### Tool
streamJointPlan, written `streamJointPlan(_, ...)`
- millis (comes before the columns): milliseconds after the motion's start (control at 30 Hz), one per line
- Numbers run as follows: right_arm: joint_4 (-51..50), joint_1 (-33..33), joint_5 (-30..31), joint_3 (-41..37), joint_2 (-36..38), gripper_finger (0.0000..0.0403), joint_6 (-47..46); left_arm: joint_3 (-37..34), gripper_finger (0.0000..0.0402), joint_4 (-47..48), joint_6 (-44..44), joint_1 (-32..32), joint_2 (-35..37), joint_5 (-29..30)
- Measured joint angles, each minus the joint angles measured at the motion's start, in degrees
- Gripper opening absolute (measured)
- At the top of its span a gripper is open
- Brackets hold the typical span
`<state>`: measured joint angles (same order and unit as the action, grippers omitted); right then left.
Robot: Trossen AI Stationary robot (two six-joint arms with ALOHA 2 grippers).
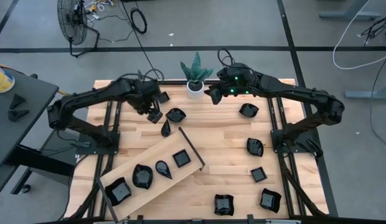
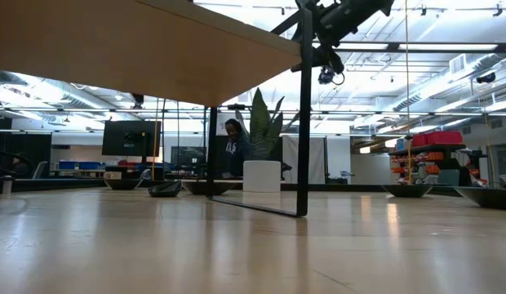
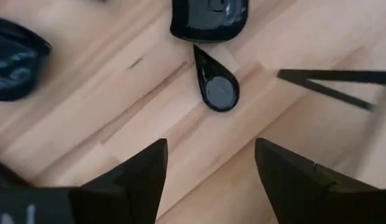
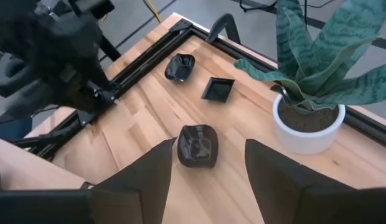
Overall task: Pick & Place Mini shaped plates
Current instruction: Stack the black drop shaped plate on top of the black drop shaped plate on the shelf
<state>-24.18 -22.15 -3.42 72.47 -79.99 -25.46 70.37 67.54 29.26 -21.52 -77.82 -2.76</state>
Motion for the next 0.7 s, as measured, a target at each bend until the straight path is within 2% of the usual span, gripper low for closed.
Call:
streamJointPlan(200, 0.0, 0.0, 0.0, 0.0, 0.0, 0.0204, 0.0, -9.1, 0.0236, -12.9, 5.6, -0.5, -0.1, -2.2)
streamJointPlan(467, -1.5, 0.0, -0.6, 0.0, 0.0, 0.0204, 0.0, -18.1, 0.0236, -19.6, 10.9, -0.5, 0.0, -2.3)
streamJointPlan(700, -4.2, 0.0, -0.6, 0.0, 0.0, 0.0204, 0.0, -27.2, 0.0236, -33.2, 15.5, -0.6, 0.0, -4.7)
